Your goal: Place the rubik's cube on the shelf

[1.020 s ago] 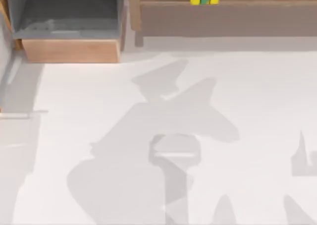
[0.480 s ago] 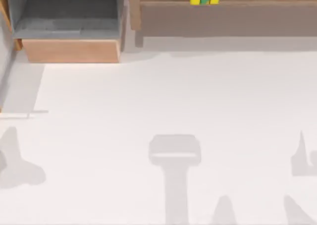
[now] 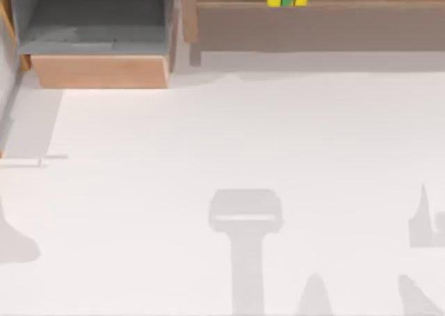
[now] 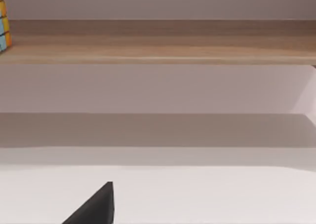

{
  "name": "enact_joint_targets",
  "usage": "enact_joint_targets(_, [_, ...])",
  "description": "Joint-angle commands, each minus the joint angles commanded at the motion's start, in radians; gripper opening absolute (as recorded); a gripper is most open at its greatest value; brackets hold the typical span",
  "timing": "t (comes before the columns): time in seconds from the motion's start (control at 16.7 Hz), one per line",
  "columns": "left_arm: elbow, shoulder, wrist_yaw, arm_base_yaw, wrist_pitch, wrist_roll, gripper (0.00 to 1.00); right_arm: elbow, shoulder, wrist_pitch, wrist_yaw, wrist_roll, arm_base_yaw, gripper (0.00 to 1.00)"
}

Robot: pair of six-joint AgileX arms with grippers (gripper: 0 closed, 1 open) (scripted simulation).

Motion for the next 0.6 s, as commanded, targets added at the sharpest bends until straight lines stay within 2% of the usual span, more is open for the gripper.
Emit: enact_joint_targets(0.6, [0.078, 0.031, -0.06, -0.06, -0.046, -0.001, 1.0, 0.0, 0.0, 0.0, 0.0, 0.0, 0.0, 1.0])
